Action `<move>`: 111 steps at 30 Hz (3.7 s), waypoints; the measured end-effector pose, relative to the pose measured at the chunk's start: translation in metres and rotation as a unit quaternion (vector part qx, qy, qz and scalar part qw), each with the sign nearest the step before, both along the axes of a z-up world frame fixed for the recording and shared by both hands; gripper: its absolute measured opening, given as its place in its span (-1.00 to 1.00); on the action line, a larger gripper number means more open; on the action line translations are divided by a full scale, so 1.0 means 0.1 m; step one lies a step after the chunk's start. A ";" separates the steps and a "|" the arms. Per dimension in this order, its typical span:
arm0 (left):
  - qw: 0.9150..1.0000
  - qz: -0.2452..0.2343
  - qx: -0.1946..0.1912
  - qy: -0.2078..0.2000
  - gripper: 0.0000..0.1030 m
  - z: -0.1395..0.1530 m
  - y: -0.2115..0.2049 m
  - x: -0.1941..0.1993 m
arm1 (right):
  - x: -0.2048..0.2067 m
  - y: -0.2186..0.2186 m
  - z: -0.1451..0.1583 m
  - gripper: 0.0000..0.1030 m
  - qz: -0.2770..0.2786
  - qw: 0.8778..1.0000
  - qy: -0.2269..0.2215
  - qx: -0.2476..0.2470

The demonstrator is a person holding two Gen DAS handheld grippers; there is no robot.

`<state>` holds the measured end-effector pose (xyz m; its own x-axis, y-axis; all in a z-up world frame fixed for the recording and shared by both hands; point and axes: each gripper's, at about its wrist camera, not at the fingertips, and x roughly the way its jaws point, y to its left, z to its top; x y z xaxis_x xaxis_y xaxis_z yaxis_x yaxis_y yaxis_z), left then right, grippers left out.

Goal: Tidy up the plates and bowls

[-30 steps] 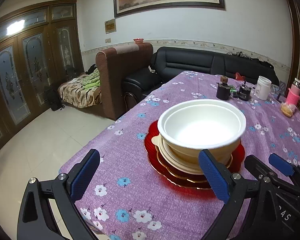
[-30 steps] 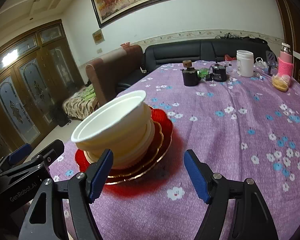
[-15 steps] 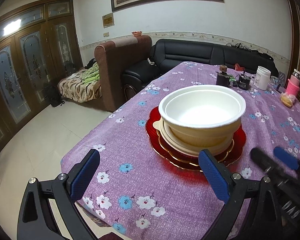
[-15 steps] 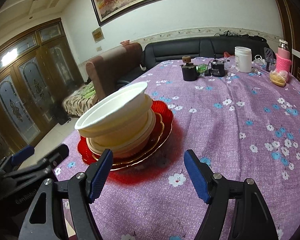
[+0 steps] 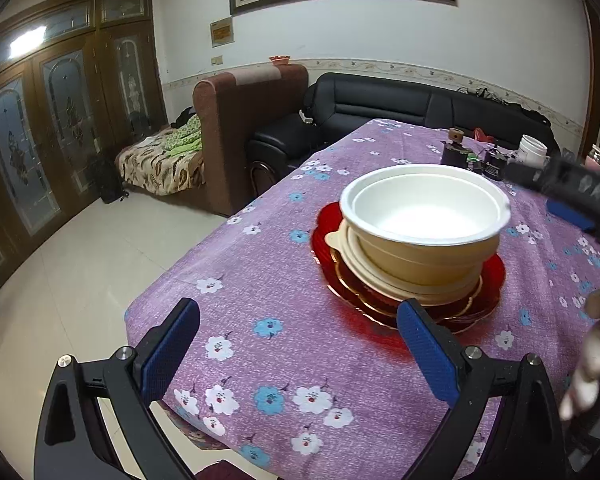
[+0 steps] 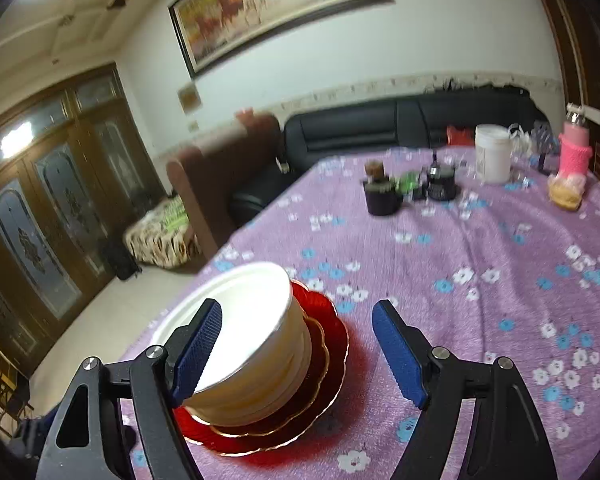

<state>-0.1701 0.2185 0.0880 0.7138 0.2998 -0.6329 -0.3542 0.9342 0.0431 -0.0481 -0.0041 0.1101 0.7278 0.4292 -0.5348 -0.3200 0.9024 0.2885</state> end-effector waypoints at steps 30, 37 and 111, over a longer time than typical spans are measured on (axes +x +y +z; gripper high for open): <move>1.000 -0.019 0.017 0.019 0.92 -0.09 -0.28 0.14 | -0.66 -0.12 -0.30 0.70 -0.010 0.998 -0.046 -0.041; 0.999 -0.025 0.027 0.022 0.92 -0.08 -0.40 0.16 | -0.65 -0.24 -0.37 0.70 -0.013 0.999 -0.027 -0.036; 0.998 0.009 0.044 -0.034 0.92 -0.02 -0.36 -0.01 | -0.83 -0.14 -0.60 0.74 -0.027 0.996 0.005 -0.087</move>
<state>-0.1715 0.1823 0.0856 0.7480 0.3659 -0.5538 -0.3764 0.9210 0.1002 -0.1312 -0.0178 0.0501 0.7411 0.2899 -0.6056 -0.2678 0.9548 0.1293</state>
